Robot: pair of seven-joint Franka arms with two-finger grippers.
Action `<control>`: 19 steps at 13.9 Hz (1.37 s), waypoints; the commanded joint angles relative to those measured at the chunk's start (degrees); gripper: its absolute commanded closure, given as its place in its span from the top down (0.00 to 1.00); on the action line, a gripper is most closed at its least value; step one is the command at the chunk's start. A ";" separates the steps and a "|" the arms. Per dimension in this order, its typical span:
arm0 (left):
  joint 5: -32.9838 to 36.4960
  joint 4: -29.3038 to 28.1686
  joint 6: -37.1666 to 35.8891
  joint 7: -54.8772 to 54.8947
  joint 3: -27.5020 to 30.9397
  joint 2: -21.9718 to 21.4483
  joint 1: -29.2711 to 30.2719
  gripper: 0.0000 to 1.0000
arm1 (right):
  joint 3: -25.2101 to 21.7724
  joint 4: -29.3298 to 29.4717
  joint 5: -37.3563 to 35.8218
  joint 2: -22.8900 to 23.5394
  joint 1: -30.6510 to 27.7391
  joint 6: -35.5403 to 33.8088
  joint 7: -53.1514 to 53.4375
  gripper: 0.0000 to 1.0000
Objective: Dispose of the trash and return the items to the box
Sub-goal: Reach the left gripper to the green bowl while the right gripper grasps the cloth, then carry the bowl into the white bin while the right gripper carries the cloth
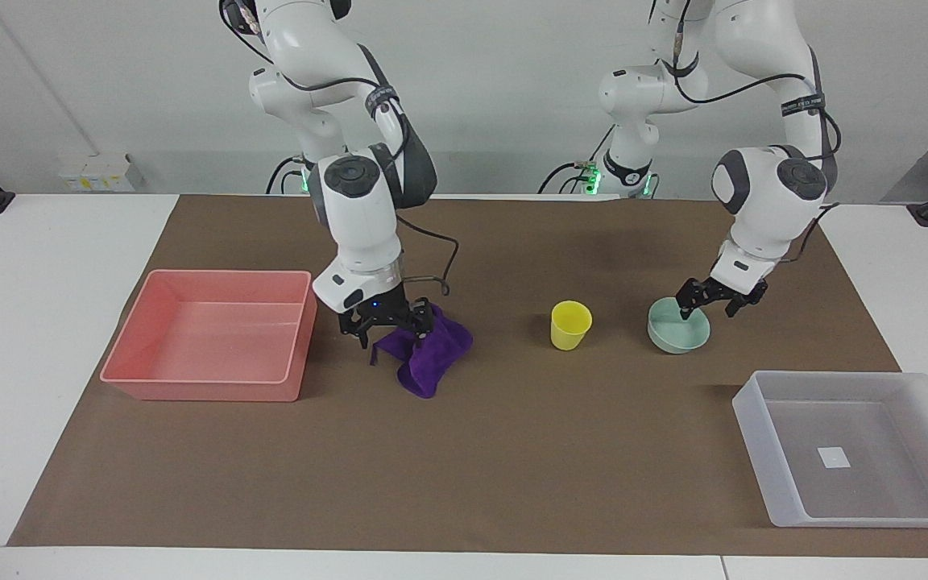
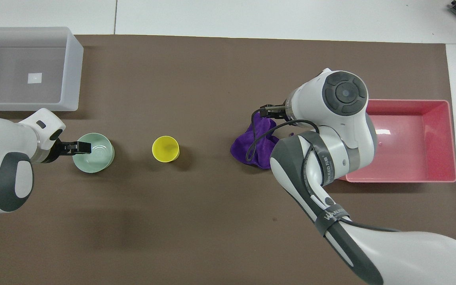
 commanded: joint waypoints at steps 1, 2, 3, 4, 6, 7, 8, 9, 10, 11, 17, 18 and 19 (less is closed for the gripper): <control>-0.21 -2.35 2.04 0.12 -0.23 -0.71 0.05 0.87 | -0.06 -5.90 1.02 -0.66 1.34 3.81 1.08 1.00; -0.21 -2.70 2.21 0.11 -0.23 -0.80 -0.30 0.75 | 0.03 -7.58 1.02 -0.75 1.52 5.82 1.25 1.00; -0.21 -3.49 2.47 0.20 -0.23 -0.97 -0.04 0.65 | 0.03 -8.72 1.02 -1.02 1.61 7.06 1.26 1.00; -0.21 -3.49 2.82 0.12 -0.23 -0.97 0.14 0.45 | 0.03 -8.82 1.02 -1.02 1.78 7.16 1.60 0.76; -0.21 -3.49 3.18 0.11 -0.23 -0.97 0.14 0.00 | 0.03 -10.57 1.02 -0.67 2.74 8.38 5.71 0.24; -0.21 -3.32 3.18 0.11 -0.23 -0.89 0.14 0.00 | 0.03 -11.80 1.02 -0.67 3.80 10.92 8.26 0.00; -0.21 -2.97 2.92 0.11 -0.23 -0.80 0.23 0.00 | 0.03 -11.90 1.02 -0.75 3.89 10.86 10.46 0.00; -0.21 -1.92 2.31 0.11 -0.23 -0.62 0.31 0.00 | -0.06 -11.81 1.02 -0.84 3.89 10.16 11.18 0.00; -0.21 -0.96 2.04 0.11 -0.23 -0.71 0.31 0.00 | -0.06 -11.55 1.02 -1.28 3.89 8.85 11.62 0.00; -0.21 0.97 -0.49 0.20 -0.23 -0.97 0.31 0.00 | -0.06 -11.20 1.02 -2.15 3.29 6.92 11.54 0.00; -0.12 17.48 -15.79 1.25 -0.14 1.03 2.25 0.00 | -0.76 -9.97 0.93 -12.86 1.18 -4.42 11.19 0.00; 0.05 21.08 -16.76 1.34 -0.14 2.96 2.42 0.00 | -0.68 -9.79 0.93 -15.06 0.30 -5.83 11.10 0.00; -0.04 23.90 -17.12 1.35 -0.14 4.20 3.56 0.00 | -0.76 -9.01 0.93 -16.47 -0.14 -7.67 11.01 0.00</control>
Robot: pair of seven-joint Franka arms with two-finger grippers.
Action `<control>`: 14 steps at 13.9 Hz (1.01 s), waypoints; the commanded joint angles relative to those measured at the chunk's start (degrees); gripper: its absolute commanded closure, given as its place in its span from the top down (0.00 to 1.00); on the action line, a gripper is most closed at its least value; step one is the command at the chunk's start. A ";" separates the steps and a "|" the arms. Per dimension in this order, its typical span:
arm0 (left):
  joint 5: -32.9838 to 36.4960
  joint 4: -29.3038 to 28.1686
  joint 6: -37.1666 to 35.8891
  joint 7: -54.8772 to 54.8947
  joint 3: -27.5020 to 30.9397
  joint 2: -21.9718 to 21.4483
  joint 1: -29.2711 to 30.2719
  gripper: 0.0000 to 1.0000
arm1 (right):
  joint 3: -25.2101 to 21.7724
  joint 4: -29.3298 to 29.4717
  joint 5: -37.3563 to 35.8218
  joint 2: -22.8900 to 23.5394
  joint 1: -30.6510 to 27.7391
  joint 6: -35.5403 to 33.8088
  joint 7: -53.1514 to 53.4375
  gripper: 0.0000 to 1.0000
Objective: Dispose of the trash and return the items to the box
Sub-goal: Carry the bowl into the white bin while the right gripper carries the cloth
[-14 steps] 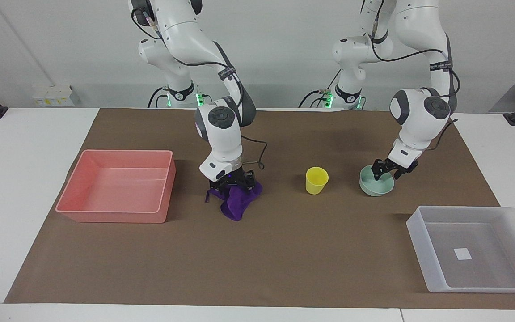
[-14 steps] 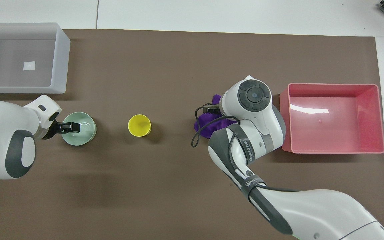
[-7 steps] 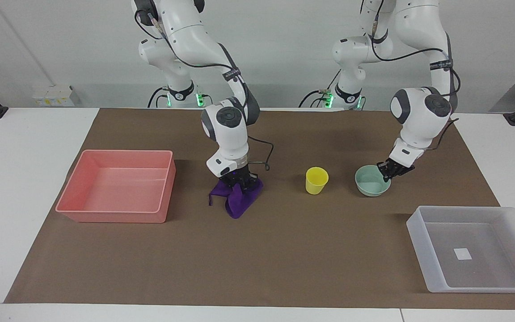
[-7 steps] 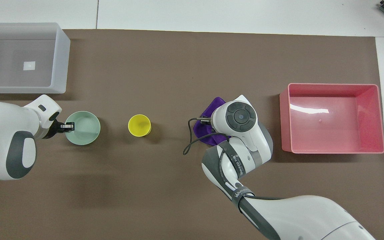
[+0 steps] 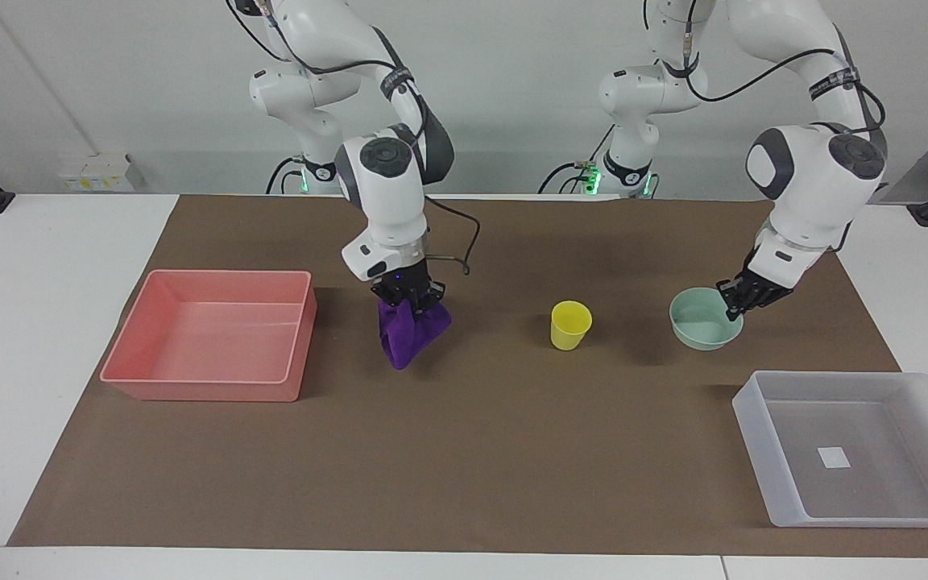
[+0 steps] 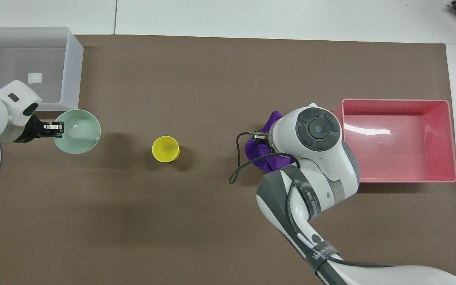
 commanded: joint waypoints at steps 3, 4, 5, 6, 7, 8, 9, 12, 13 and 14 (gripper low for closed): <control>0.06 15.85 -3.80 0.77 -0.27 8.69 3.02 0.00 | 0.29 2.35 0.23 -7.02 -5.27 -7.56 -1.09 0.00; 0.06 18.84 -4.07 0.77 -0.27 10.53 3.55 0.00 | 0.21 2.44 0.13 -8.34 -6.95 -8.88 -3.44 0.00; 0.14 21.48 -5.12 0.77 -0.27 12.64 4.60 0.00 | 0.21 2.44 0.13 -9.66 -9.14 -10.20 -6.69 0.00; 0.23 24.55 -7.13 0.77 -0.27 14.83 5.39 0.00 | 0.21 2.44 0.04 -10.37 -11.07 -11.34 -9.24 0.00; 0.23 29.02 -8.02 0.77 -0.27 18.33 5.84 0.00 | 0.21 2.35 0.04 -11.07 -13.44 -12.13 -12.14 0.00; 0.23 32.98 -8.38 0.77 -0.71 21.59 7.41 0.00 | 0.21 2.35 0.04 -11.34 -15.47 -13.01 -14.87 0.00; 0.32 37.80 -8.99 0.77 -0.88 25.02 8.03 0.00 | 0.21 2.27 0.04 -11.43 -17.84 -13.72 -18.03 0.00; 0.50 47.05 -8.03 0.68 -0.71 35.57 9.43 0.00 | 0.30 0.43 0.04 -12.13 -23.21 -13.90 -25.77 0.00; 0.50 50.56 -8.03 0.59 -0.62 38.55 9.45 0.00 | 0.30 -0.80 0.04 -12.74 -24.01 -13.73 -26.92 0.00; 0.50 54.08 -8.03 0.59 -0.62 41.54 9.62 0.00 | 0.21 -2.20 0.04 -13.36 -25.06 -13.38 -27.46 0.00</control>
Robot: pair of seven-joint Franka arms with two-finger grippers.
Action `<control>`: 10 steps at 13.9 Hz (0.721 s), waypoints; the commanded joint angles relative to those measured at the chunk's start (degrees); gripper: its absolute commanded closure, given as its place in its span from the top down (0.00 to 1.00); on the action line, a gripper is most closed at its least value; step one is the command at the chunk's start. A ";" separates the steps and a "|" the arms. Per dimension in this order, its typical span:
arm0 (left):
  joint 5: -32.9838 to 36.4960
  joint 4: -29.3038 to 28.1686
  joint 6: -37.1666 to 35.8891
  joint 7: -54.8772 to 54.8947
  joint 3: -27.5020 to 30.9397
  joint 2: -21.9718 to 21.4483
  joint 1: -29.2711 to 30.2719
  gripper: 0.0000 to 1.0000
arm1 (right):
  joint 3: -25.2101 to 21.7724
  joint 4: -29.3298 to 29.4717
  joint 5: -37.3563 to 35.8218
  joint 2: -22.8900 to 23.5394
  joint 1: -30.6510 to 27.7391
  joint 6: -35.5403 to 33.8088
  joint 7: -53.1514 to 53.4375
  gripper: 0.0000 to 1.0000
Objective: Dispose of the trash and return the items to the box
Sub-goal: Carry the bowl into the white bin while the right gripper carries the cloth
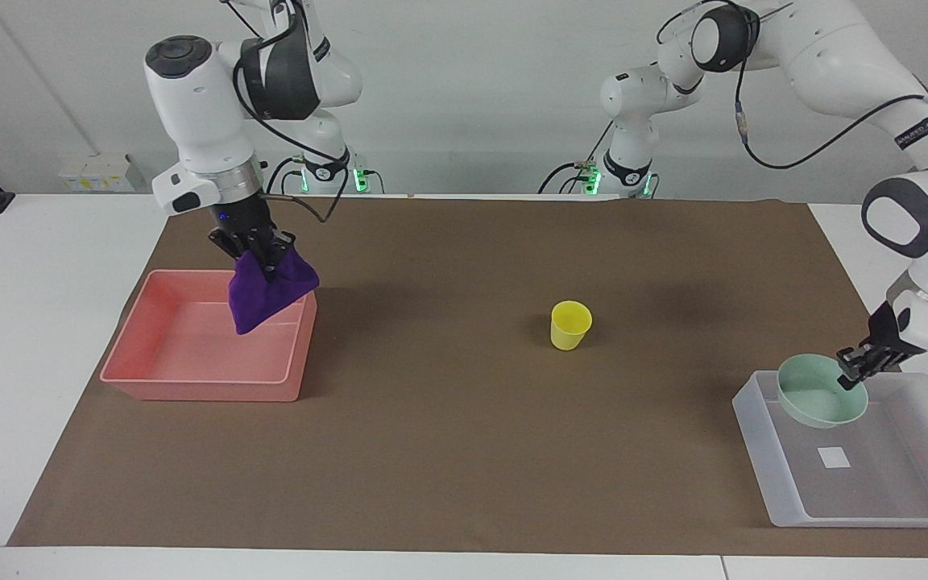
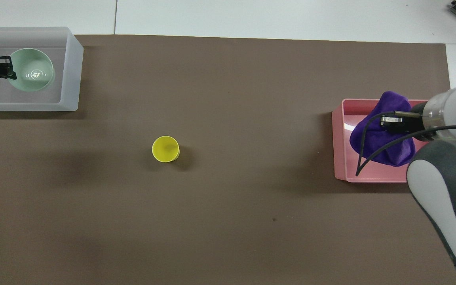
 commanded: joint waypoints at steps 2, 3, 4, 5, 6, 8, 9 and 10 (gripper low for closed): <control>0.46 11.81 1.03 0.18 -0.72 9.17 1.06 0.00 | 0.75 -5.80 0.15 -3.33 -3.66 0.75 -4.52 0.00; 0.46 11.73 1.66 0.18 -0.46 9.35 1.15 0.00 | 0.75 -6.51 0.15 -3.42 -4.62 0.83 -5.67 0.00; 0.46 11.64 2.97 0.10 -0.20 9.43 1.15 0.00 | 0.84 -6.95 0.15 -3.51 -5.33 1.01 -6.38 0.00; 0.46 11.55 4.20 0.09 -0.02 10.83 1.33 0.00 | 0.84 -8.00 0.23 -3.51 -5.33 1.36 -6.47 0.00; 0.46 11.55 4.56 0.09 -0.02 11.97 1.85 0.00 | 0.84 -9.40 0.15 -3.59 -5.33 2.67 -6.39 0.00; 0.46 11.46 4.21 0.09 -0.11 11.98 2.03 0.00 | 0.75 -12.04 0.15 -4.29 -5.77 5.04 -6.56 0.00; 0.20 10.59 4.47 0.09 -0.11 11.90 2.38 0.00 | 0.75 -12.75 0.15 -4.30 -6.47 5.66 -6.91 0.00; 0.20 9.80 4.65 0.09 -0.11 11.81 2.47 0.00 | 0.75 -13.37 0.15 -4.30 -7.00 6.63 -8.04 0.00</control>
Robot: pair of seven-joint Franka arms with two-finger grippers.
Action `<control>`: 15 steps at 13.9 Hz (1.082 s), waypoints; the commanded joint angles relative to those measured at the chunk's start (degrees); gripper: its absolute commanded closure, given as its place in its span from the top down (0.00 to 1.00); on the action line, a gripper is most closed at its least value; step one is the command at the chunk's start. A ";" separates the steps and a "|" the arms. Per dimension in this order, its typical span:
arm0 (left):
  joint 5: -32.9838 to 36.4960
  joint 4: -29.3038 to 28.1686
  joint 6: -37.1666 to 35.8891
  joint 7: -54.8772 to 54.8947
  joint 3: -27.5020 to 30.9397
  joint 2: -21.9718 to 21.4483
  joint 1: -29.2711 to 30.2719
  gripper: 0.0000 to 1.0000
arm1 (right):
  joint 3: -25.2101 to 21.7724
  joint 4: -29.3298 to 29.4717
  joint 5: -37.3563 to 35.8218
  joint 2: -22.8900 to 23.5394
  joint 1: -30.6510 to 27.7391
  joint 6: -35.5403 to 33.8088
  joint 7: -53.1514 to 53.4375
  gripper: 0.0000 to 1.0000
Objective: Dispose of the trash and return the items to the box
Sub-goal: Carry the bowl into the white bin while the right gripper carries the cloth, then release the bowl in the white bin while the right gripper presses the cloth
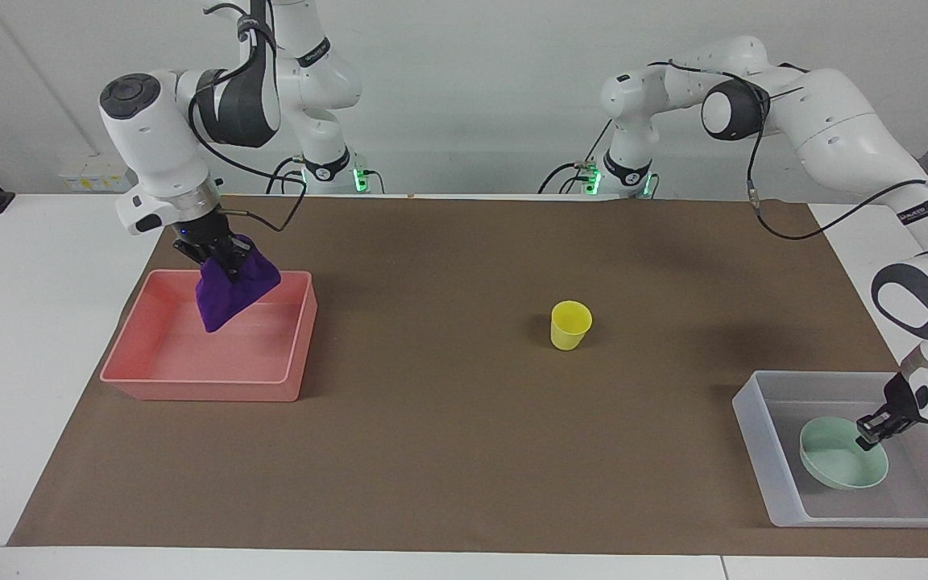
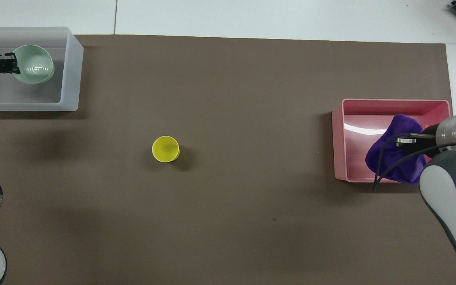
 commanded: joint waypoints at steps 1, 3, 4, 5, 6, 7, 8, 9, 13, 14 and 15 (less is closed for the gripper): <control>0.29 0.46 0.92 0.10 -0.37 0.88 0.57 0.00 | 0.74 -3.67 0.15 -1.90 -2.59 3.81 -3.20 0.00; 0.37 -0.50 1.44 0.10 -0.28 0.53 0.57 0.17 | 0.83 -3.58 0.15 0.38 -2.59 7.49 -2.77 0.00; 0.55 -0.42 1.71 0.10 -0.10 0.44 0.31 0.56 | 0.83 -3.58 0.15 1.61 -2.16 9.60 -2.50 0.00; 0.55 -0.33 1.10 0.19 -0.19 0.44 0.39 0.69 | 0.83 -3.50 0.15 2.84 -1.89 11.62 -2.24 0.00; 0.55 -0.42 0.92 0.36 -0.19 0.27 0.48 0.89 | 0.92 -3.50 0.15 4.07 -1.71 13.38 -1.72 0.00; 0.55 -0.42 0.83 0.45 -0.28 -0.61 0.31 0.98 | 0.92 -3.50 0.15 5.13 -1.80 14.97 -1.62 0.00; 0.64 -0.50 0.57 0.37 -0.28 -2.18 -0.04 1.00 | 0.92 -3.58 0.15 6.18 -1.80 16.37 -1.71 0.00; 1.07 -0.77 -0.91 0.54 -0.28 -3.76 -0.48 1.00 | 0.83 -3.58 0.23 6.80 -1.89 16.82 -1.62 0.00; 0.90 -13.82 -0.05 7.73 -0.45 -16.83 -2.33 1.00 | 0.83 -3.58 0.24 9.80 -2.50 17.35 -1.36 0.13; 0.82 -17.87 0.47 7.75 -0.54 -20.62 -3.64 1.00 | 0.83 -3.67 0.24 10.06 -2.50 18.40 -1.45 0.25; 0.73 -21.65 0.57 7.31 -0.46 -23.96 -5.39 1.00 | 0.83 -3.67 0.24 10.50 -2.68 18.67 -1.53 0.37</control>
